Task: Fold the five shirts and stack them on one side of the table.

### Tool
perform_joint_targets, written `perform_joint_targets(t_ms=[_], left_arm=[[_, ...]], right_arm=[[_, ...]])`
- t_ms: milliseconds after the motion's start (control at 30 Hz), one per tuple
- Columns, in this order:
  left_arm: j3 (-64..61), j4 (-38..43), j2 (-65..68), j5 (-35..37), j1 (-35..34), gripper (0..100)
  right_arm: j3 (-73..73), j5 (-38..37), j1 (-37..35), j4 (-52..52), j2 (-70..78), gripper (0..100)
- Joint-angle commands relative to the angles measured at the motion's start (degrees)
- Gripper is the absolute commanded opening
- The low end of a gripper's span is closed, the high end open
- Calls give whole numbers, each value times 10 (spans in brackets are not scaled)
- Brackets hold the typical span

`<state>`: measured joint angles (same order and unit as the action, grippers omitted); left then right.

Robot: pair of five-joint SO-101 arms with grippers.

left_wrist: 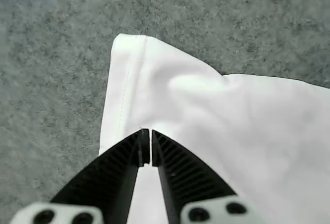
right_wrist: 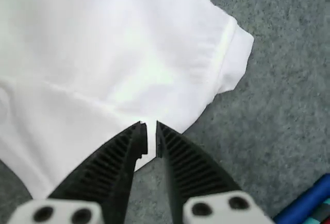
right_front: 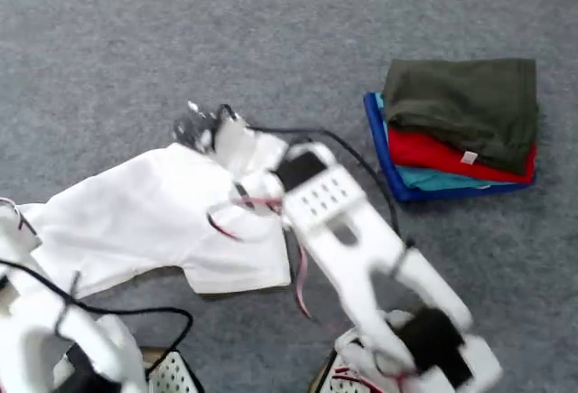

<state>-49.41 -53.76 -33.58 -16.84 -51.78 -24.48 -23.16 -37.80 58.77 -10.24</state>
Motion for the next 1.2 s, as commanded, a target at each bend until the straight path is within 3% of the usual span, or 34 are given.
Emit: perform_joint_targets(t_ms=[0,200,367,700,767,867,1000,1167], left_arm=[[74,15,73,10,7,19],[142,20,178,11,14,19],[157,72,235,11,-13,19],[90,198,255,7,-17,19],[66,240,255,-4,-17,19],[22,309,255,-78,-20,19],[-32,408,264,-118,-30,19],[-13,421,286,-118,-43,19]], right_arm=[[134,0,12,29,101,51],[344,-1,51,35,277,46],[574,24,78,98,455,5],[976,66,70,177,761,4],[1019,68,83,182,813,4],[1093,67,96,214,842,4],[1101,64,128,214,853,4],[1100,64,139,207,851,4]])
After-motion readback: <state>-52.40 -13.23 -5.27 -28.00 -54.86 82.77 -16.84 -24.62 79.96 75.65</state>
